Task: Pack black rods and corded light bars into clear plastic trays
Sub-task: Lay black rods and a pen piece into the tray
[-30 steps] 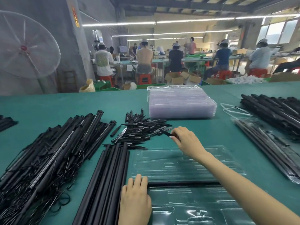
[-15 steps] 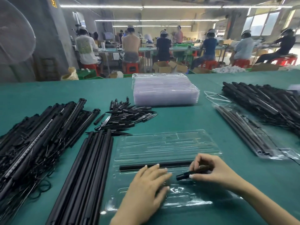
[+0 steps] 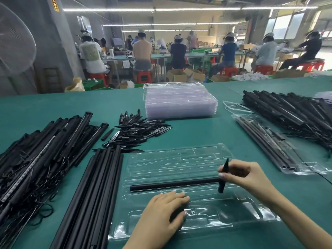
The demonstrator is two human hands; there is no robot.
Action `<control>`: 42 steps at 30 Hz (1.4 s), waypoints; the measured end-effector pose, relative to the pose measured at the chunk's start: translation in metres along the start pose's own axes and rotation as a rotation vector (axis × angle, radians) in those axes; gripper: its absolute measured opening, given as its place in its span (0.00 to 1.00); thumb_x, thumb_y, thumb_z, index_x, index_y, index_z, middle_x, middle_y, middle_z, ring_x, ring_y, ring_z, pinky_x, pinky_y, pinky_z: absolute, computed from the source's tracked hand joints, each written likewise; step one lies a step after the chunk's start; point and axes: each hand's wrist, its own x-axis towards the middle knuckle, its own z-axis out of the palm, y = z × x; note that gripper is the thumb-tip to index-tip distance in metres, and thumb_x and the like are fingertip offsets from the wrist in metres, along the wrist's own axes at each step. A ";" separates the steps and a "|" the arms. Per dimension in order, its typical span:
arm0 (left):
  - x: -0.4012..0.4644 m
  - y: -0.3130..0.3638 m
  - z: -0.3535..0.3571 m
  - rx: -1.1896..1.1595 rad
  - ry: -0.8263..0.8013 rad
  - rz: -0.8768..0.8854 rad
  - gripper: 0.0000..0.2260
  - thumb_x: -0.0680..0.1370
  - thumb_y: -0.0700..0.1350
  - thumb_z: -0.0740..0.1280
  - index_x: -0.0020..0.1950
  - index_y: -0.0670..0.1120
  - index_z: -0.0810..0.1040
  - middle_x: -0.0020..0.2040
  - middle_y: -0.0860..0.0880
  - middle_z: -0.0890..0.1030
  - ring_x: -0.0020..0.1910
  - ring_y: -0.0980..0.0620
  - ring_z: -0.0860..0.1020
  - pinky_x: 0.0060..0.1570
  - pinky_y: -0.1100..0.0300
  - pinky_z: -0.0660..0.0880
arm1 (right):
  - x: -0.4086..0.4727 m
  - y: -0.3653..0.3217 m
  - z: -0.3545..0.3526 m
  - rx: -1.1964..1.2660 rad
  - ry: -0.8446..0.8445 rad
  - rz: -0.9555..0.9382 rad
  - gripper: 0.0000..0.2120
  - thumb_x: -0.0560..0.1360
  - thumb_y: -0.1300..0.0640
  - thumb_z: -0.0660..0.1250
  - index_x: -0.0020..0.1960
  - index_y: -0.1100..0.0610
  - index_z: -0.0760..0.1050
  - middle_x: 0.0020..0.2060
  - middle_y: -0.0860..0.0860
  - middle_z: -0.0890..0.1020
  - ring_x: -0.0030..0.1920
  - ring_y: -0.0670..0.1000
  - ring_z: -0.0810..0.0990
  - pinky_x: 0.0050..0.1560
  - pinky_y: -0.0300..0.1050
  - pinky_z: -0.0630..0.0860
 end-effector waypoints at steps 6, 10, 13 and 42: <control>0.001 -0.001 0.000 -0.014 -0.012 0.007 0.18 0.81 0.59 0.54 0.70 0.68 0.60 0.67 0.76 0.54 0.69 0.75 0.50 0.67 0.74 0.43 | 0.003 -0.006 0.004 -0.636 -0.299 -0.296 0.07 0.73 0.51 0.71 0.49 0.51 0.84 0.44 0.45 0.80 0.44 0.41 0.77 0.48 0.37 0.73; -0.001 0.000 0.000 -0.051 -0.015 0.003 0.20 0.81 0.58 0.56 0.72 0.65 0.57 0.67 0.73 0.58 0.64 0.79 0.51 0.65 0.77 0.43 | -0.001 0.007 0.023 -0.866 -0.420 -0.315 0.14 0.77 0.45 0.65 0.60 0.47 0.78 0.50 0.44 0.78 0.51 0.42 0.73 0.50 0.33 0.67; -0.002 0.002 -0.002 -0.078 -0.010 -0.021 0.21 0.80 0.58 0.56 0.70 0.67 0.52 0.68 0.71 0.61 0.58 0.80 0.51 0.65 0.78 0.43 | -0.007 0.009 0.027 -0.730 -0.336 -0.358 0.06 0.74 0.51 0.71 0.49 0.52 0.81 0.42 0.45 0.80 0.43 0.42 0.75 0.44 0.37 0.72; 0.008 -0.009 -0.045 0.088 0.056 -0.045 0.21 0.79 0.49 0.59 0.71 0.60 0.64 0.68 0.55 0.65 0.65 0.54 0.64 0.63 0.57 0.57 | -0.001 0.016 0.029 -0.785 -0.115 -0.662 0.20 0.81 0.45 0.54 0.39 0.44 0.80 0.37 0.38 0.75 0.34 0.37 0.71 0.30 0.32 0.72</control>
